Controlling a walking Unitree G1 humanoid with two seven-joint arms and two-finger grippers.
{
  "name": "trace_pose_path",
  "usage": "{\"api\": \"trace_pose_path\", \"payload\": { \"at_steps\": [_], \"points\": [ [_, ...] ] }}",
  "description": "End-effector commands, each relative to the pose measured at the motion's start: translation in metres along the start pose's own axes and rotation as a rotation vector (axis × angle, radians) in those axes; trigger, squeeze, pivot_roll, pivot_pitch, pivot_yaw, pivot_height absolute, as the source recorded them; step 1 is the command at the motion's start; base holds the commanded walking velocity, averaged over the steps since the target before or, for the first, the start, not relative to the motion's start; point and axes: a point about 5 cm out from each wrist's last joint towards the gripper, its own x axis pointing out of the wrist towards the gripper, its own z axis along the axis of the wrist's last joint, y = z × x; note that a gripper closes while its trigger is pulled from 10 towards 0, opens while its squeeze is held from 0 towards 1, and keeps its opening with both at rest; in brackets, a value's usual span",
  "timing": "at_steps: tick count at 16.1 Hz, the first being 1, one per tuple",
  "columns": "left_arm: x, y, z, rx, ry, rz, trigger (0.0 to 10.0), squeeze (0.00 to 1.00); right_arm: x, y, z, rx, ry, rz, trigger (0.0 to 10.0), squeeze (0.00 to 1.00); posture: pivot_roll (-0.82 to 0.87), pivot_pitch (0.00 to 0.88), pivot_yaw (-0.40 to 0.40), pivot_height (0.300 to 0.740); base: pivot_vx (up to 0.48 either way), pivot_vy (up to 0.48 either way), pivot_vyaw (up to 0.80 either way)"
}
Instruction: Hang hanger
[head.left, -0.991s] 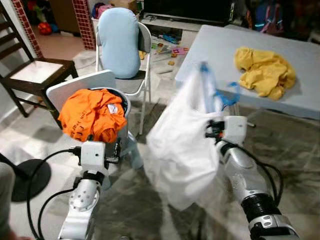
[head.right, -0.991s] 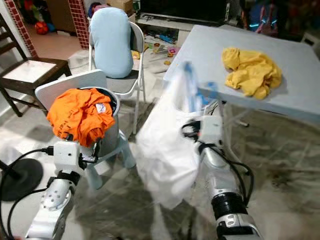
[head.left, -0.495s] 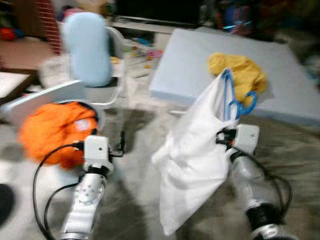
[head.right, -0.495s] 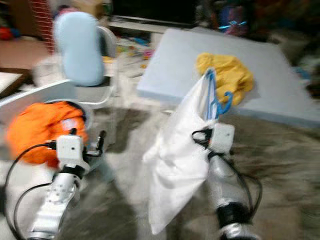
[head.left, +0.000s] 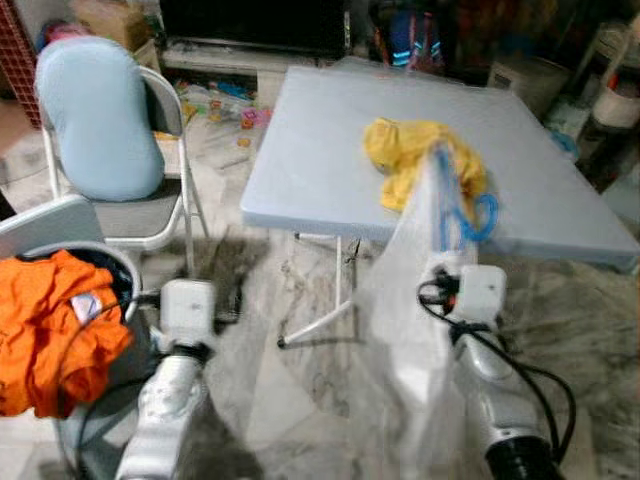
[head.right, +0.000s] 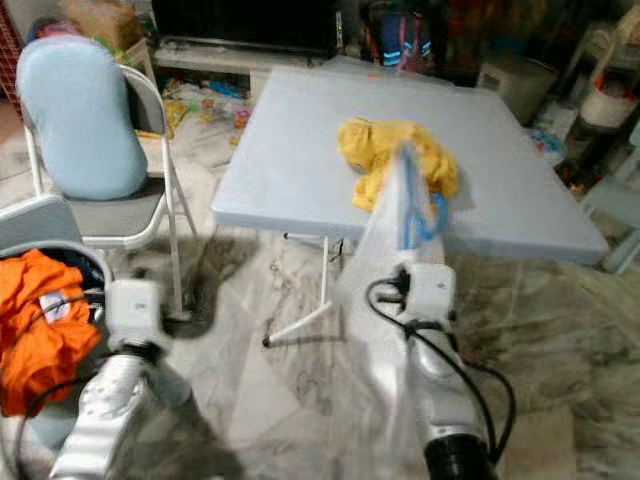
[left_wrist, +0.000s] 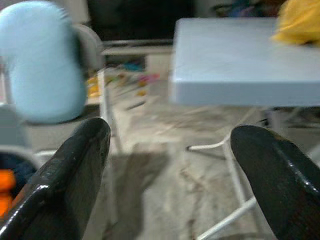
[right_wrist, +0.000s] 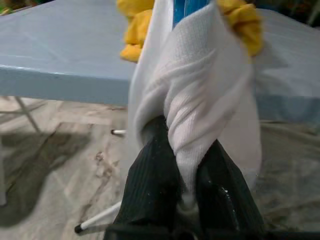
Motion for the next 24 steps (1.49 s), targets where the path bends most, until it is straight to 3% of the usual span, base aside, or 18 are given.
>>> {"api": "trace_pose_path", "payload": {
  "at_steps": [1,4,10,17,19,20,22,24],
  "points": [
    [-0.003,-0.011,-0.006,-0.014,0.029,-0.023,10.0,0.00,0.002,-0.016,0.012,-0.009,-0.051,-0.040,10.0,0.00,0.09,0.010,-0.054,0.740,0.000,0.000,0.00],
    [-0.004,-0.015,-0.008,-0.024,0.042,-0.031,10.0,0.00,0.002,-0.016,0.007,0.000,-0.037,-0.046,10.0,0.00,0.10,0.000,-0.043,0.740,0.000,0.000,0.00],
    [0.002,-0.021,-0.009,-0.025,0.060,-0.045,10.0,0.00,0.003,0.001,-0.004,0.067,-0.012,-0.048,10.0,0.00,0.13,0.000,-0.019,0.740,0.000,0.000,0.00],
    [0.010,-0.013,-0.005,-0.012,0.057,-0.037,10.0,0.00,0.010,0.000,0.002,0.082,-0.035,-0.043,10.0,0.00,0.12,0.000,-0.021,0.740,0.000,0.000,0.00],
    [0.010,-0.013,-0.005,0.012,0.057,-0.033,10.0,0.00,0.009,0.001,0.007,0.076,-0.056,-0.001,10.0,0.00,0.12,0.000,-0.024,0.740,0.000,0.000,0.00],
    [0.006,-0.015,-0.003,0.033,0.038,-0.064,10.0,0.00,0.002,0.001,0.007,-0.002,-0.053,0.135,10.0,0.00,0.11,0.000,-0.033,0.740,0.000,0.000,0.00],
    [0.003,-0.015,-0.006,0.050,0.048,-0.080,10.0,0.00,-0.012,-0.010,0.004,-0.107,-0.027,0.341,10.0,0.00,0.10,0.000,-0.034,0.740,0.000,0.000,0.00],
    [0.005,-0.014,-0.007,0.053,0.052,-0.080,10.0,0.00,-0.017,-0.026,0.002,-0.135,0.013,0.428,10.0,0.00,0.09,0.000,-0.035,0.740,0.000,0.000,0.00]
  ]
}}
